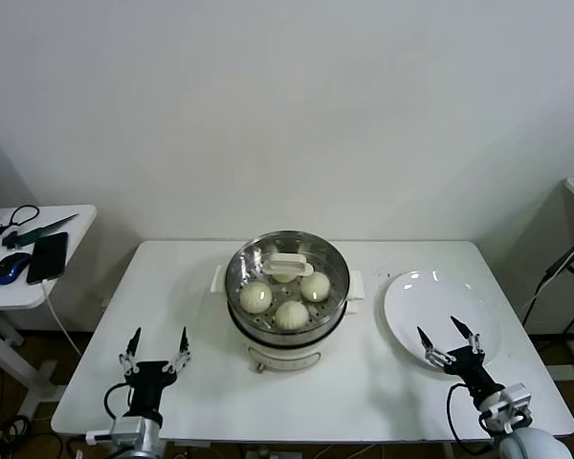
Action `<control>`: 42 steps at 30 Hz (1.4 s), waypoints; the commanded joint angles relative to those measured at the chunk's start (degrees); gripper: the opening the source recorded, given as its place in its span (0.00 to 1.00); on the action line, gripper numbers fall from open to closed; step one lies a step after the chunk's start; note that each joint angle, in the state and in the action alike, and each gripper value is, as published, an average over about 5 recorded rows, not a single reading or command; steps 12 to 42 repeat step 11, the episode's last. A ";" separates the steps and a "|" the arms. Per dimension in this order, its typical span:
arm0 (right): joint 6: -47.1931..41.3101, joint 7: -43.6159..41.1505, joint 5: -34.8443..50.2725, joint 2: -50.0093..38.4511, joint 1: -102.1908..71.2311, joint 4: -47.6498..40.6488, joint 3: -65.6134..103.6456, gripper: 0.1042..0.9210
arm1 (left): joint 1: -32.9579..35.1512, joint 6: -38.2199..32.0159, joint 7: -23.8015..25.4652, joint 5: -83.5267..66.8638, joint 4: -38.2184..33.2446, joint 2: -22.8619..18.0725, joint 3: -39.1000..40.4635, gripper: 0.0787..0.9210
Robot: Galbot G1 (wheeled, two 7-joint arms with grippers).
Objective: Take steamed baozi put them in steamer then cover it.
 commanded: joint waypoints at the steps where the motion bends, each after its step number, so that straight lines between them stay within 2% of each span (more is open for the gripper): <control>1: 0.26 -0.14 -0.19 0.47 0.06 -0.51 0.20 0.88 | 0.00 -0.15 0.57 0.59 0.15 -0.27 -0.03 0.88; 42: 0.47 -0.15 -0.36 0.82 0.17 -0.69 0.32 0.88 | 0.36 -0.12 0.98 2.37 0.48 -0.39 0.27 0.88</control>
